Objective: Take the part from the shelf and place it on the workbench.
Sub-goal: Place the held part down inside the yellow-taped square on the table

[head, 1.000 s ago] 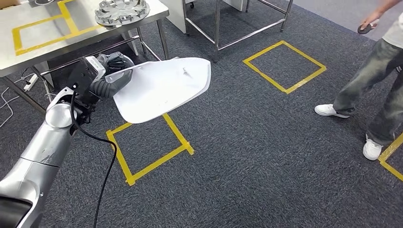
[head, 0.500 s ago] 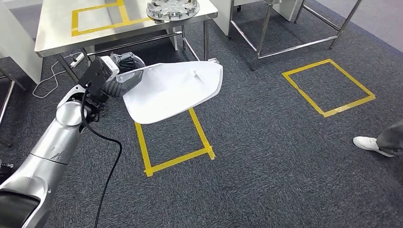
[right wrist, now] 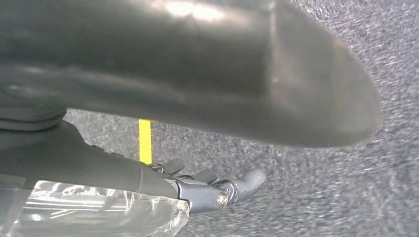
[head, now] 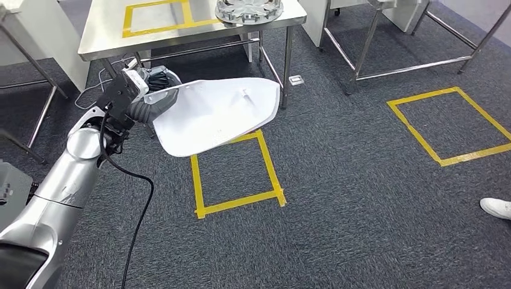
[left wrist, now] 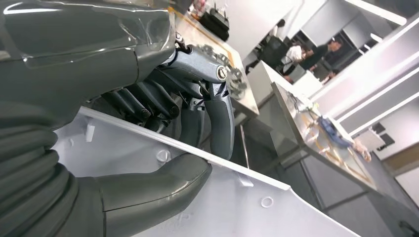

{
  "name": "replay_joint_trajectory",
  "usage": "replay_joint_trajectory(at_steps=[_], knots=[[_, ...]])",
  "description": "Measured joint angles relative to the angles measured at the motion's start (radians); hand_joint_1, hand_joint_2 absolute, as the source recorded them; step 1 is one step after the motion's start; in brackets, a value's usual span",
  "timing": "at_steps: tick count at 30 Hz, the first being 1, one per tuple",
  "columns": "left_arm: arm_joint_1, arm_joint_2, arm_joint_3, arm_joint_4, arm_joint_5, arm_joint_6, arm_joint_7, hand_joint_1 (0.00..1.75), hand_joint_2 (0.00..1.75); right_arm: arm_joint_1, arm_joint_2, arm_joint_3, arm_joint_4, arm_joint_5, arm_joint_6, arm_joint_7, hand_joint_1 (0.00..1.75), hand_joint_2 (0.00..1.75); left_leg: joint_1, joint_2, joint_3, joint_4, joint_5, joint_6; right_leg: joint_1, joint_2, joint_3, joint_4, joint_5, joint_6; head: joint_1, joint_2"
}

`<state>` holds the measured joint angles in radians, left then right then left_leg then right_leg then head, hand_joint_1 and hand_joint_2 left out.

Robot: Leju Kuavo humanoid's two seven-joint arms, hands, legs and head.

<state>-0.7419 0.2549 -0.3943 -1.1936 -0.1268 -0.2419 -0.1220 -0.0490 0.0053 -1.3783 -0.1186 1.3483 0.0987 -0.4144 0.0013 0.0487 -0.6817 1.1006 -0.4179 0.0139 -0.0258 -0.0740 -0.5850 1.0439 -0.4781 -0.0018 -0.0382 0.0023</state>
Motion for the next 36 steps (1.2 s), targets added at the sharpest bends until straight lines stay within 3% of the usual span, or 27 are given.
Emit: replay_joint_trajectory(at_steps=[2,4,5,7,9,11,12,14,15,17,19,21,23,25,26,27,28,29,31,34,36], knots=[[-0.008,0.001,0.0,0.0,0.003,-0.005,0.0,1.75,1.75,-0.001,0.001,0.0,0.0,0.002,0.001,0.0,0.0,0.0,-0.012,0.027,0.03,-0.061,0.008,0.01,0.006,-0.021,0.008,-0.004,-0.008,0.008,0.0,0.0],[-0.01,0.005,0.001,-0.001,0.004,-0.009,0.001,1.75,1.75,-0.004,0.002,0.0,0.0,0.004,0.002,0.0,0.0,0.0,-0.014,0.005,0.037,-0.072,0.006,0.016,0.008,-0.043,0.017,-0.012,-0.013,0.017,0.0,0.0],[-0.011,0.008,0.002,-0.001,0.004,-0.01,0.0,1.75,1.75,-0.006,0.002,0.0,-0.001,0.004,0.002,0.0,0.0,0.0,-0.012,-0.009,0.047,-0.083,0.009,0.019,0.008,-0.04,0.021,-0.011,-0.017,0.021,0.001,0.0],[-0.015,0.009,0.002,-0.001,0.007,-0.01,0.0,1.75,1.75,-0.009,0.002,0.0,-0.002,0.005,0.002,-0.001,0.0,0.0,-0.004,-0.034,0.069,-0.104,0.019,0.028,0.006,0.005,0.001,0.04,-0.041,0.021,0.005,0.0],[-0.017,0.005,-0.001,0.0,0.011,-0.014,0.001,1.75,1.75,-0.008,0.002,0.0,-0.003,0.006,0.003,0.003,0.0,0.0,-0.001,-0.061,0.072,-0.107,0.02,0.033,0.004,0.055,-0.067,0.166,-0.083,0.017,0.008,0.0],[-0.012,0.0,-0.006,0.001,0.013,-0.019,0.001,1.75,1.75,-0.005,0.002,0.0,-0.005,0.006,0.004,0.011,0.0,0.0,-0.001,-0.089,0.073,-0.107,0.017,0.034,0.003,0.069,-0.133,0.255,-0.096,0.023,0.009,0.0],[-0.01,-0.001,-0.008,0.001,0.015,-0.021,0.001,1.75,1.75,-0.005,0.001,0.0,-0.006,0.005,0.005,0.013,0.0,0.0,-0.001,-0.1,0.075,-0.105,0.014,0.033,0.002,0.07,-0.143,0.246,-0.078,0.032,0.01,0.0],[-0.008,-0.001,-0.011,0.001,0.02,-0.024,0.001,1.75,1.75,-0.007,0.001,0.0,-0.01,0.004,0.005,0.016,0.0,0.0,0.001,-0.119,0.079,-0.098,0.003,0.025,-0.003,0.072,-0.109,0.122,-0.003,0.051,0.01,0.0],[-0.008,0.0,-0.012,0.001,0.024,-0.026,0.001,1.75,1.75,-0.008,0.001,0.0,-0.012,0.003,0.005,0.017,0.0,0.0,-0.001,-0.126,0.079,-0.091,-0.004,0.019,-0.004,0.074,-0.084,0.057,0.03,0.054,0.011,0.0],[-0.008,0.002,-0.013,0.001,0.032,-0.032,0.0,1.75,1.75,-0.01,0.001,0.0,-0.014,0.003,0.005,0.019,0.0,0.0,-0.003,-0.134,0.076,-0.08,-0.017,0.008,-0.003,0.078,-0.058,-0.01,0.061,0.04,0.012,0.0],[-0.007,0.006,-0.013,0.001,0.039,-0.034,-0.004,1.75,1.75,-0.012,0.002,0.0,-0.015,0.003,0.005,0.021,0.0,0.0,-0.001,-0.136,0.075,-0.077,-0.022,-0.001,0.0,0.078,-0.056,-0.01,0.06,0.02,0.012,0.0],[-0.006,0.01,-0.012,-0.001,0.044,-0.036,-0.007,1.75,1.75,-0.012,0.004,0.0,-0.016,0.004,0.004,0.02,0.0,0.0,0.001,-0.113,0.067,-0.058,-0.037,-0.012,-0.003,0.078,-0.05,-0.013,0.058,0.007,0.01,0.0],[-0.006,0.014,-0.012,-0.002,0.045,-0.036,-0.008,1.75,1.75,-0.011,0.005,0.0,-0.018,0.004,0.004,0.02,0.0,0.0,0.005,-0.075,0.025,0.031,-0.081,-0.024,-0.004,0.077,-0.042,-0.014,0.054,-0.003,0.006,0.0],[-0.001,0.016,-0.012,-0.002,0.046,-0.038,-0.01,1.75,1.75,-0.009,0.004,0.0,-0.019,0.005,0.004,0.019,0.0,0.0,0.009,-0.057,-0.048,0.164,-0.131,-0.032,-0.003,0.076,-0.039,-0.014,0.049,-0.009,0.004,0.0],[0.003,0.017,-0.012,-0.002,0.046,-0.039,-0.01,1.75,1.75,-0.009,0.004,0.0,-0.02,0.006,0.004,0.019,0.0,0.0,0.011,-0.055,-0.075,0.205,-0.137,-0.033,-0.002,0.074,-0.037,-0.014,0.046,-0.01,0.004,0.0],[0.006,0.018,-0.012,-0.002,0.046,-0.04,-0.01,1.75,1.75,-0.009,0.004,0.0,-0.02,0.006,0.004,0.019,0.0,0.0,0.012,-0.054,-0.084,0.21,-0.125,-0.032,-0.001,0.074,-0.035,-0.014,0.044,-0.011,0.004,0.0],[0.008,0.02,-0.012,-0.003,0.046,-0.041,-0.011,1.75,1.75,-0.009,0.005,0.0,-0.021,0.006,0.004,0.019,0.0,0.0,0.011,-0.053,-0.07,0.171,-0.093,-0.029,0.0,0.073,-0.031,-0.014,0.042,-0.011,0.004,0.0],[0.008,0.022,-0.012,-0.005,0.046,-0.043,-0.012,1.75,1.75,-0.009,0.005,0.0,-0.021,0.006,0.004,0.019,0.0,0.0,0.01,-0.051,-0.037,0.1,-0.053,-0.022,0.002,0.073,-0.027,-0.014,0.039,-0.01,0.004,0.0],[0.002,0.025,-0.012,-0.011,0.048,-0.046,-0.013,1.75,1.75,-0.01,0.007,0.0,-0.021,0.006,0.004,0.018,0.0,0.0,0.002,-0.04,0.027,-0.032,-0.005,-0.005,0.006,0.071,-0.02,-0.015,0.034,-0.006,0.005,0.0],[-0.006,0.027,-0.012,-0.016,0.049,-0.051,-0.013,1.75,1.75,-0.009,0.01,0.0,-0.021,0.006,0.004,0.016,0.0,0.0,-0.011,-0.038,0.056,-0.09,-0.007,0.016,0.006,0.065,-0.012,-0.014,0.041,0.014,0.004,0.0],[-0.008,0.027,-0.012,-0.019,0.05,-0.053,-0.014,1.75,1.75,-0.007,0.011,0.0,-0.022,0.006,0.005,0.015,0.0,0.0,-0.008,-0.044,0.083,-0.113,-0.003,0.031,0.004,0.063,-0.011,-0.001,0.042,0.023,0.006,0.0]])
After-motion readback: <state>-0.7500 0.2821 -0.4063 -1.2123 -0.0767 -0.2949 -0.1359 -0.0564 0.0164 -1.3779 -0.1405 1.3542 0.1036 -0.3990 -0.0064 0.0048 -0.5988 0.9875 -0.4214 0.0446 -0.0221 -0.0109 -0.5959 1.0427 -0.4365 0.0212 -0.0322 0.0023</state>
